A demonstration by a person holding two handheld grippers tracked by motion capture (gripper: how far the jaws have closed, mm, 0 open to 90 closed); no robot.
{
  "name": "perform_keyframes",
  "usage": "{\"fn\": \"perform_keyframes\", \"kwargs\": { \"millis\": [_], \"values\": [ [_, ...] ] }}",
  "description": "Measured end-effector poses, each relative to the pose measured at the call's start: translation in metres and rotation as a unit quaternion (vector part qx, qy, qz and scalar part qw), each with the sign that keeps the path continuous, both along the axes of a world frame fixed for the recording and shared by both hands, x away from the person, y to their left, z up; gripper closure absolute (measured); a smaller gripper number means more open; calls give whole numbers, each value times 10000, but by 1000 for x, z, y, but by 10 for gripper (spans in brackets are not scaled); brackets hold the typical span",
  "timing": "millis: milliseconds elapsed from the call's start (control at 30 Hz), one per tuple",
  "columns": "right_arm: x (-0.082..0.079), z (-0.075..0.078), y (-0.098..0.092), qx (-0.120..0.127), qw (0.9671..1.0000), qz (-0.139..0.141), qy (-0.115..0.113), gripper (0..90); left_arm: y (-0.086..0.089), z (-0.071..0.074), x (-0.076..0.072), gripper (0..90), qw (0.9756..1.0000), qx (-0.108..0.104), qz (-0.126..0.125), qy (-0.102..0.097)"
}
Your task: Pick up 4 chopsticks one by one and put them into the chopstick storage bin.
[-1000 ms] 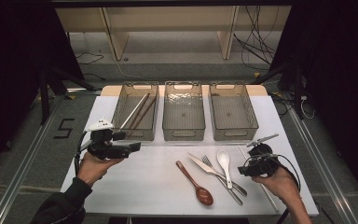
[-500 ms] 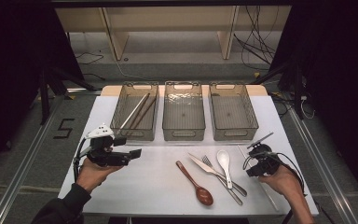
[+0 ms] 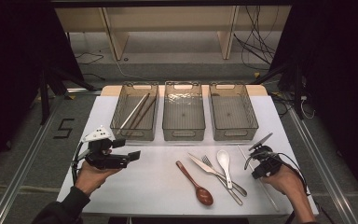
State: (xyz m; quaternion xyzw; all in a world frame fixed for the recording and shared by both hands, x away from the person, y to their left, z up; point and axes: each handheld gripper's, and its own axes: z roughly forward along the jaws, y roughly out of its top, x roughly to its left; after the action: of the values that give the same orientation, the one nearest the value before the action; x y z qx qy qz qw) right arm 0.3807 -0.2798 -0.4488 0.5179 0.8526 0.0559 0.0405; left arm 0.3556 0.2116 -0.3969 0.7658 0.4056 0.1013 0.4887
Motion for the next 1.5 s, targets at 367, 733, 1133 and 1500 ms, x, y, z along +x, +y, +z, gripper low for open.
{"fn": "perform_keyframes", "kwargs": {
  "millis": [367, 733, 1133, 1500],
  "values": [
    [6, -2, 4, -128, 9998, 27, 167, 811, -3, -2, 0, 159, 9999, 53, -95, 25],
    [7, -2, 5, -163, 9997, 61, 179, 856, -4, -4, 1, 159, 9999, 85, -133, 40],
    [3, 12, 3, 1, 9999, 148, -13, 858, -3, -4, 2, 160, 9999, 88, -132, 36],
    [-3, 38, 0, 952, 9934, 248, -585, 858, -6, -6, 2, 160, 9998, 133, -143, 54]
  ]
}}
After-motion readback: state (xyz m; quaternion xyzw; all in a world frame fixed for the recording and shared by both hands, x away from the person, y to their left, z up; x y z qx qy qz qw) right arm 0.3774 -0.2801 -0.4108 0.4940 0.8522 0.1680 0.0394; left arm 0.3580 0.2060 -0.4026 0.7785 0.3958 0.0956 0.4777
